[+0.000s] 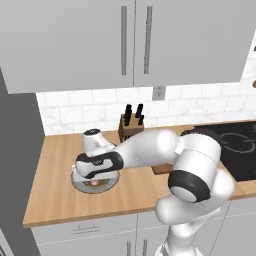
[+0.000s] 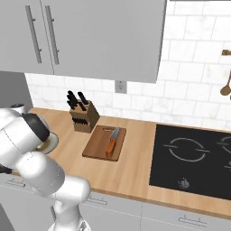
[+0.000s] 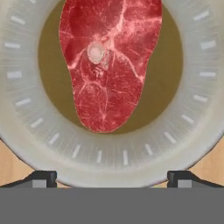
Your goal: Pick up the knife from the drawer and place it on the cutting board. Then place the meat from the plate to the cutting board.
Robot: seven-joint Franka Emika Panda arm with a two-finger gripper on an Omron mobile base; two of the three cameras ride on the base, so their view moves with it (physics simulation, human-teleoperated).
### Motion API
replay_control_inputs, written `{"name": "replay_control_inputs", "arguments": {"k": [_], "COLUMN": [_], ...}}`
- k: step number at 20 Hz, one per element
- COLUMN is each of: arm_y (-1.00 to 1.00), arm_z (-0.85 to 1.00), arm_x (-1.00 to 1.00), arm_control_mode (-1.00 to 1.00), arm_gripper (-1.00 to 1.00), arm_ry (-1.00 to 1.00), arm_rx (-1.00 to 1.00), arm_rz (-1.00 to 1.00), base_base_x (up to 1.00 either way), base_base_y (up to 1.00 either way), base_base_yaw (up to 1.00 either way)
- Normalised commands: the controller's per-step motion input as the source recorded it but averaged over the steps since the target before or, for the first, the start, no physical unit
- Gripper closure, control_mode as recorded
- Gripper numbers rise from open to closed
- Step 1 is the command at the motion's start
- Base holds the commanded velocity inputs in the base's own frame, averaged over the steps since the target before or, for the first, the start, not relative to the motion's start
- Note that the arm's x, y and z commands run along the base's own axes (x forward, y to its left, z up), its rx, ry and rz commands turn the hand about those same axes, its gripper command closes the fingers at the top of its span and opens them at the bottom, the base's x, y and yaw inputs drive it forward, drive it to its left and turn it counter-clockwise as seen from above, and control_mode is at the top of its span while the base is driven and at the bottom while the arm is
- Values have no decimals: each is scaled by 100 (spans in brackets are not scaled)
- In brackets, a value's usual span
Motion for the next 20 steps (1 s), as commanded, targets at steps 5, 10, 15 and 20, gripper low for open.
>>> {"name": "replay_control_inputs", "arguments": {"k": [5,10,15,20], "arm_y": [0,2,13,12], "arm_z": [-15,-10,-16,-17], "arm_x": [27,25,27,26], "arm_control_mode": [-100,-100,-100,-100], "arm_gripper": [-100,-100,-100,-100], "arm_ry": [1,0,0,0], "arm_rx": [0,0,-1,-1], "arm_rz": [0,0,0,0], "base_base_x": [0,0,0,0], "base_base_y": [0,0,0,0], "base_base_yaw": [0,0,0,0]}}
